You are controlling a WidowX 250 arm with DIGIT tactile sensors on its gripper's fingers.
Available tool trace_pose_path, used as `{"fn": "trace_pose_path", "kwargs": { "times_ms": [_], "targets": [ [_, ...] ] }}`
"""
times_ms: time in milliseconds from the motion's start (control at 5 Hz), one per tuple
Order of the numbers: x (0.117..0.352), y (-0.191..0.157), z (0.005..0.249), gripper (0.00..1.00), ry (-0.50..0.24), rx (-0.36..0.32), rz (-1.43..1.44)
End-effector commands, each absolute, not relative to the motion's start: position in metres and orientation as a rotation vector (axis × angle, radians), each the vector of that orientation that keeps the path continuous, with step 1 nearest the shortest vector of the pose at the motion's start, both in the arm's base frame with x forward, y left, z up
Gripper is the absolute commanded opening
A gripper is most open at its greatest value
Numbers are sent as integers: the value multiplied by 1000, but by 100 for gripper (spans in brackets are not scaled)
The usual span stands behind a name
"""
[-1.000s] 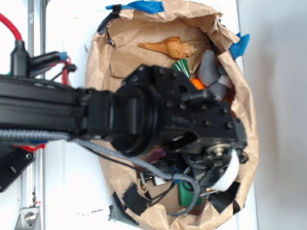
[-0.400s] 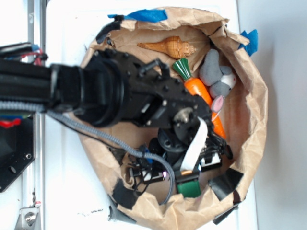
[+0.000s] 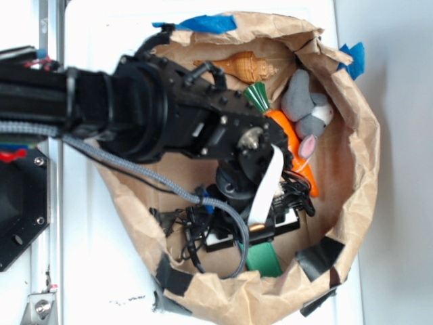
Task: Grab the green block.
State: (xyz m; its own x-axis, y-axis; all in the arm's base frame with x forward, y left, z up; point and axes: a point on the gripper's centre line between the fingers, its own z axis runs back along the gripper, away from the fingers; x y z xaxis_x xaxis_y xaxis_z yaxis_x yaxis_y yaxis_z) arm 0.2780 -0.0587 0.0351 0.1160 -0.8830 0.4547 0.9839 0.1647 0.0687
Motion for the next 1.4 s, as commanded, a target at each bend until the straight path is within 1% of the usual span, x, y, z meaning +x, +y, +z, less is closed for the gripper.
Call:
{"fn": "trace_pose_path", "kwargs": {
  "times_ms": [0,200,400,600,800,1000,1200],
  "targets": [
    [273,-52,62,0,-440,-200,-1334],
    [270,-50,79,0,-480,-192,-1277],
    [266,-47,87,0,-476,-165,-1253],
    [266,-35,94,0,-429,-146,-1139],
    [265,-28,100,0,-412,-152,-1063],
    [263,-24,101,0,-361,-147,-986],
    [256,-13,112,0,-286,-161,-771]
  ]
}}
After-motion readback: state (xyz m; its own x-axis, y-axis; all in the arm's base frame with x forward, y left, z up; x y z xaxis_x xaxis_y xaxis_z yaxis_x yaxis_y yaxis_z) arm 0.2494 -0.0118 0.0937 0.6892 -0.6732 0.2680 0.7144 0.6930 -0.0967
